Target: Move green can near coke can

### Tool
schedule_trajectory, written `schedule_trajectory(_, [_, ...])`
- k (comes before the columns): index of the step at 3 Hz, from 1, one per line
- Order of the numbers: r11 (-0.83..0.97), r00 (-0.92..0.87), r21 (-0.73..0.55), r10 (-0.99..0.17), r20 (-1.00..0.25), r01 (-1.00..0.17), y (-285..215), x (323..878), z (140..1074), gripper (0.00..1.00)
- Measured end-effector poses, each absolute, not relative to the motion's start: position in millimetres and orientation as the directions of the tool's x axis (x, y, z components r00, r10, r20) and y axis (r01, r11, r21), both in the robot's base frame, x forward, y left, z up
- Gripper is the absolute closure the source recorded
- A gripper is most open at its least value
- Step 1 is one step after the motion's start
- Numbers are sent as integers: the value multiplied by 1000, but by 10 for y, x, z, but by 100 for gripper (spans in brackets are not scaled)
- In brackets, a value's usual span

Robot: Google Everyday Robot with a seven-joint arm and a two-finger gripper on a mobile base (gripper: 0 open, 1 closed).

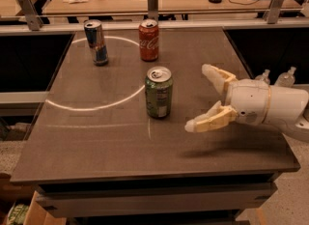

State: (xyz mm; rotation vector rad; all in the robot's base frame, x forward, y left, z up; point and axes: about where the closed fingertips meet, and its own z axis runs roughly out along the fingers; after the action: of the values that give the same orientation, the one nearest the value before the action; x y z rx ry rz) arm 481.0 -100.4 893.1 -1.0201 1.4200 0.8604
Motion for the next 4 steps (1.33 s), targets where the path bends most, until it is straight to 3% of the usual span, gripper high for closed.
schedule_trajectory(4, [196,27,-33,-34,-999,-980,-288,5065,8813,0])
